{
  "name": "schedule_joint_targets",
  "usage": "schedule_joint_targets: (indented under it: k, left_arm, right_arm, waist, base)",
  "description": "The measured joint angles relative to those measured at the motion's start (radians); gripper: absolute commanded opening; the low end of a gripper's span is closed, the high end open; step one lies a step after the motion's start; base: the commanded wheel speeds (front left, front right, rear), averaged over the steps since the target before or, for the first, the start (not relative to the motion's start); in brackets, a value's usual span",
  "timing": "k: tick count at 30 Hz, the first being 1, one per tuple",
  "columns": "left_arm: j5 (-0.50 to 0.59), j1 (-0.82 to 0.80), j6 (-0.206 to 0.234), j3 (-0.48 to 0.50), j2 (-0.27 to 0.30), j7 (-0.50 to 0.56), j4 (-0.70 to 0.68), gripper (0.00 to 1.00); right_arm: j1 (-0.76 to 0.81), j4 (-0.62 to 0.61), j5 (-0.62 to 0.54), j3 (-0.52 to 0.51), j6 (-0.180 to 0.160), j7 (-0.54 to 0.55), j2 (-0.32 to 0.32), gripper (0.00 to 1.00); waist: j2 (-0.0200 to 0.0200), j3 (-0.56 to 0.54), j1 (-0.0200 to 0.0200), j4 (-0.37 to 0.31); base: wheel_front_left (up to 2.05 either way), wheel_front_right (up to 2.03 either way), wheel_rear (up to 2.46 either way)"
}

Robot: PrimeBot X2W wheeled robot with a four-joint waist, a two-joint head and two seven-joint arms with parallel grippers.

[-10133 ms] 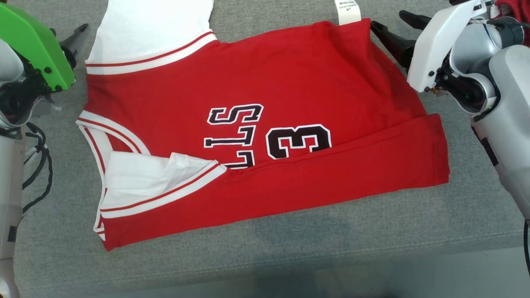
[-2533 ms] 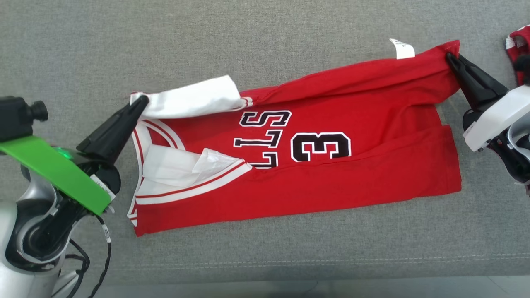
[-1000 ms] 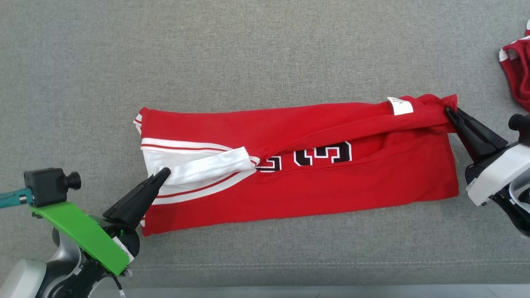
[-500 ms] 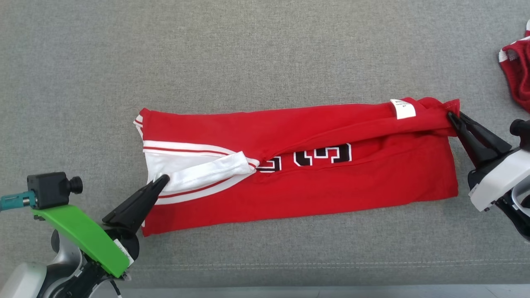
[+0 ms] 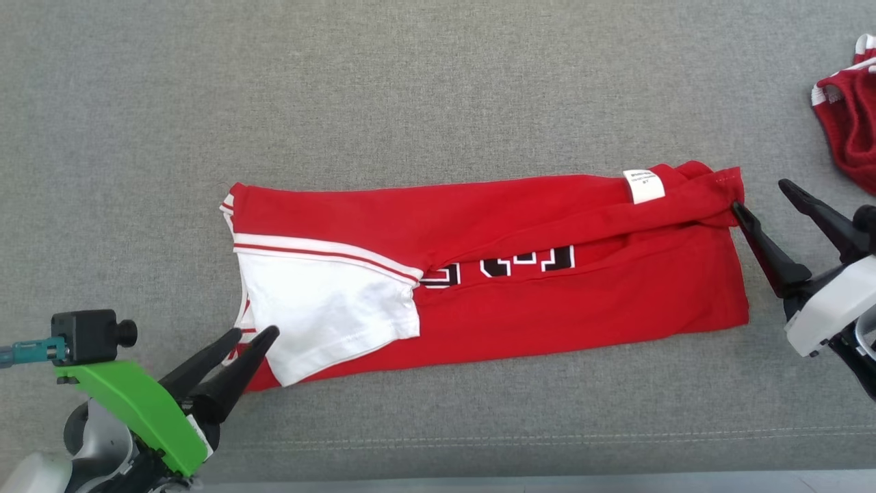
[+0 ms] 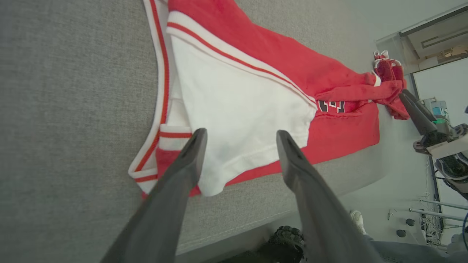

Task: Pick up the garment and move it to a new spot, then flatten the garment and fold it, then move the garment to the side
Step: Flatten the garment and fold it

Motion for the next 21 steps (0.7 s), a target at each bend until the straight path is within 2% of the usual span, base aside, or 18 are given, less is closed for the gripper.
schedule_joint_targets:
  k: [4,8,14,21]
  left_arm:
    - [0.036,0.009,0.014,0.001,0.021,-0.001,0.014,1.00]
    - [0.088,0.007,0.018,0.032,0.026,-0.057,0.011,1.00]
    - [0.245,-0.002,0.042,0.043,0.025,-0.162,0.003,1.00]
    - [0.322,0.002,0.080,0.016,-0.011,-0.237,-0.004,1.00]
  right_arm:
    - [0.032,-0.001,0.052,-0.028,-0.018,0.000,0.000,1.00]
    - [0.064,0.002,0.132,-0.053,-0.026,0.011,0.016,1.00]
    - [0.125,0.016,0.302,-0.083,-0.023,0.062,0.069,1.00]
    - [0.154,0.021,0.441,-0.122,0.004,0.123,0.076,1.00]
  waist:
    - [0.0000,-0.014,0.0000,-0.002]
    - [0.0000,-0.031,0.0000,-0.004]
    - [0.0000,-0.066,0.0000,-0.006]
    - [0.0000,-0.118,0.0000,0.000]
  base:
    - [0.00,0.00,0.00]
    - [0.00,0.00,0.00]
    - [0.00,0.00,0.00]
    - [0.00,0.00,0.00]
